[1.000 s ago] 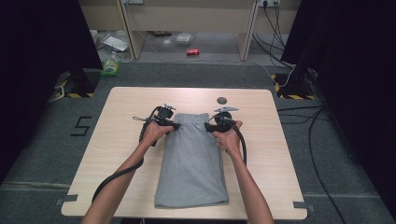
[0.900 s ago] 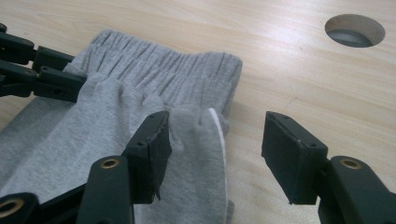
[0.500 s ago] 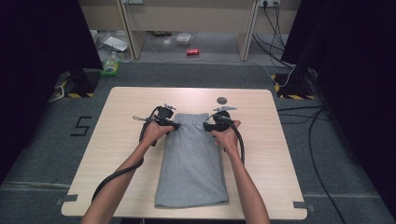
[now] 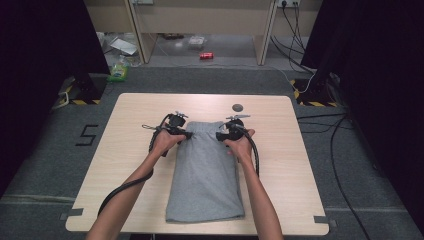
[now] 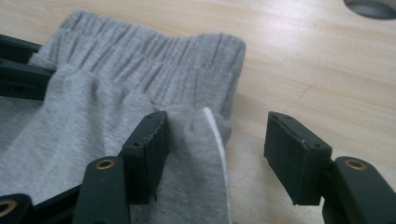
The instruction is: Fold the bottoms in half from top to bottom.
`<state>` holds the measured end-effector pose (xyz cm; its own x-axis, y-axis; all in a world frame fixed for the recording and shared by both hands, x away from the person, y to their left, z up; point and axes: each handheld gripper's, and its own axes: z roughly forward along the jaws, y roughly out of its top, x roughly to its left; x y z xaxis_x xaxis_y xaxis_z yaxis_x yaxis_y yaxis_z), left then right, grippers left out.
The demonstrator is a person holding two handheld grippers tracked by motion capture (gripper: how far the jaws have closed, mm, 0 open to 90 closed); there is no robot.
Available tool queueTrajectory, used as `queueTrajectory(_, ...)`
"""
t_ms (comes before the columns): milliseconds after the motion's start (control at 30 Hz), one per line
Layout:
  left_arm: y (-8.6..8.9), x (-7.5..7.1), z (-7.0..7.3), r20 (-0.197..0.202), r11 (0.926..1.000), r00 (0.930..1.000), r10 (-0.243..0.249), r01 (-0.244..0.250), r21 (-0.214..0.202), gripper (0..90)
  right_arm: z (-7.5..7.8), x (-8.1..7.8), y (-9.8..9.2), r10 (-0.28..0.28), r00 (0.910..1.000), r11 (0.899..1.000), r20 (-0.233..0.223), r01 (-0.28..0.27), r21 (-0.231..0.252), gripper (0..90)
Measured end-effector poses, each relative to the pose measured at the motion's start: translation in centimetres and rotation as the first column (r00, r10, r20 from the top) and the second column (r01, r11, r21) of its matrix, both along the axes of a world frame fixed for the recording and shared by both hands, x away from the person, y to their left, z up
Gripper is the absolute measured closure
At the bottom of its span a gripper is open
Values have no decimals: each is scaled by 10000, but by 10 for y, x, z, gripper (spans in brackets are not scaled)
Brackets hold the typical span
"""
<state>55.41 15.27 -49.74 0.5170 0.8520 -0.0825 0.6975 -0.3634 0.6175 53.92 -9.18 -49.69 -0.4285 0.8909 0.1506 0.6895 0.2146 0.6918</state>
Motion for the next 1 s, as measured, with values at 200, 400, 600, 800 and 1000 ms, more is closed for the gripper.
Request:
queueTrajectory(200, 0, -1, 0, 40, 10000, 10000, 43, -43, -43, 650, -8, 2, 3, 4, 9999, 9999, -168, -6, -166, 414)
queueTrajectory(400, 0, -1, -1, 91, 10000, 9999, 57, -57, -35, 650, -8, 2, 5, 153, 9999, 9993, -19, -154, -345, 486)
queueTrajectory(600, 0, -2, -1, 129, 10000, 9999, 33, -32, -44, 652, -8, 0, 5, 164, 9995, 9997, -285, -159, 175, 690)
queueTrajectory(800, 2, -1, -1, 88, 9993, 10000, 39, -35, -384, 695, -10, 0, 0, 53, 9992, 9954, -398, -15, 958, 817)
queueTrajectory(1000, -1, 2, 10, 522, 9992, 9986, 19, 2, -390, 740, -4, 2, -2, -12, 10000, 9930, -76, 21, 1185, 833)
